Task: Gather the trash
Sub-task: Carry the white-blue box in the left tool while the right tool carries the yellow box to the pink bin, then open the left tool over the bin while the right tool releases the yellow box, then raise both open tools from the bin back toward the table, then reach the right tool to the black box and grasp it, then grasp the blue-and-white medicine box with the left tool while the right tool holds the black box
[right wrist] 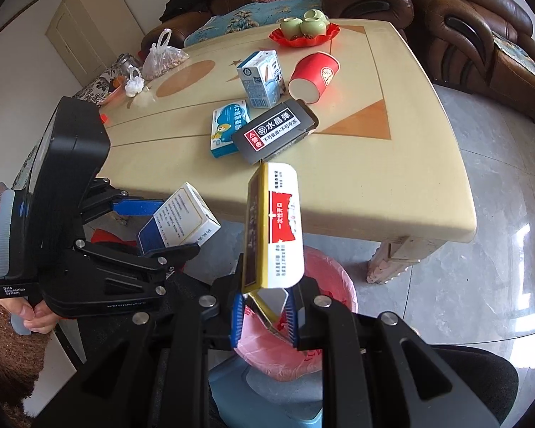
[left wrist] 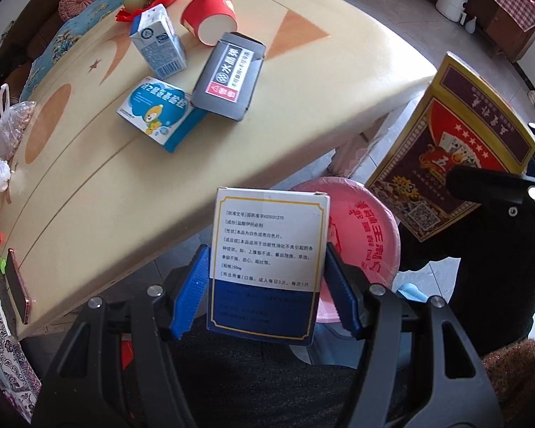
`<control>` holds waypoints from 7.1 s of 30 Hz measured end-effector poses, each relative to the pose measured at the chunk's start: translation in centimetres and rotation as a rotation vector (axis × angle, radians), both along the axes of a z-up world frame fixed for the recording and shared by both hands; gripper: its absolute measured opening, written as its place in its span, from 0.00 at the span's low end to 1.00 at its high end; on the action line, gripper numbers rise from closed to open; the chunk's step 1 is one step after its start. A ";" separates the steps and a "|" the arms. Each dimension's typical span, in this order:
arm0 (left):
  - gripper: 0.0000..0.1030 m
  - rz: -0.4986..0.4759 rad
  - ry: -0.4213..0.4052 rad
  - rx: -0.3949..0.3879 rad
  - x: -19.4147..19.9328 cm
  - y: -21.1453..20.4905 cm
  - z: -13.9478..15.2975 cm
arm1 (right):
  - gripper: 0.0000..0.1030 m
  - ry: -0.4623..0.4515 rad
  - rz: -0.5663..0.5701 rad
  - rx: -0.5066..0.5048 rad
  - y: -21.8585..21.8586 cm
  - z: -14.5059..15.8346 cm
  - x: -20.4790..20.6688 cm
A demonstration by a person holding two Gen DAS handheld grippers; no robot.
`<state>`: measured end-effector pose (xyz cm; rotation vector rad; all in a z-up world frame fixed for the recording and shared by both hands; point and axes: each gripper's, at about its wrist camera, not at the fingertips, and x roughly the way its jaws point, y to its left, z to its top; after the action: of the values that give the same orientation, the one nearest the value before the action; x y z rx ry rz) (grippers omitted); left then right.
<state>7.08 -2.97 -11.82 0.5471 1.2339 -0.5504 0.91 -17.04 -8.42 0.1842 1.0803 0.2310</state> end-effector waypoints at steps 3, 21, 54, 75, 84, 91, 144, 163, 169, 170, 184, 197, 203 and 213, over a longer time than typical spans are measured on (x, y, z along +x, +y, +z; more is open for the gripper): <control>0.61 -0.016 0.014 0.005 -0.6 -0.5 -1.1 | 0.19 0.018 -0.008 0.000 -0.1 -1.2 -0.3; 0.61 -0.039 0.226 0.039 -1.8 -1.9 -11.2 | 0.19 0.189 -0.040 0.026 -0.6 -10.3 -0.8; 0.61 0.155 0.586 0.064 1.9 -1.4 -25.2 | 0.19 0.444 -0.072 0.087 -1.3 -24.3 2.1; 0.75 0.186 0.557 0.090 3.0 -0.8 -25.0 | 0.53 0.448 -0.070 0.040 -1.0 -24.3 1.7; 0.75 0.183 0.522 0.091 2.8 -0.7 -23.9 | 0.53 0.437 -0.063 0.021 -0.7 -23.5 1.5; 0.75 0.191 0.468 0.082 2.3 -0.4 -21.6 | 0.58 0.400 -0.065 0.009 -0.9 -21.1 1.1; 0.81 0.376 0.105 0.085 20.2 0.7 6.5 | 0.93 0.073 0.032 0.119 -3.7 6.4 16.2; 0.81 0.424 0.227 0.109 25.0 0.1 -0.7 | 0.93 0.269 -0.014 0.173 0.1 -3.3 20.5; 0.81 0.433 0.249 0.112 25.8 0.3 -2.1 | 0.93 0.304 -0.073 0.214 0.1 -5.5 21.2; 0.81 0.438 0.251 0.111 26.0 0.4 -2.3 | 0.93 0.309 -0.084 0.223 0.1 -5.9 21.5; 0.81 0.449 0.282 0.113 26.6 0.1 -3.7 | 0.89 0.274 -0.164 0.166 1.3 -7.5 22.9; 0.63 0.419 0.241 0.141 26.6 -1.0 -3.7 | 0.56 0.198 -0.062 -0.044 2.8 -6.9 22.8; 0.39 0.388 0.222 0.144 24.6 -2.9 -2.5 | 0.56 0.169 -0.040 -0.087 2.3 -6.1 22.3; 0.69 0.395 0.267 0.126 25.6 -2.0 -2.9 | 0.56 0.140 -0.029 -0.111 1.0 -5.0 21.2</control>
<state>32.70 -5.00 -14.67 0.3263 1.5917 -0.2154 22.16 -16.00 -13.39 0.1178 1.2253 0.1326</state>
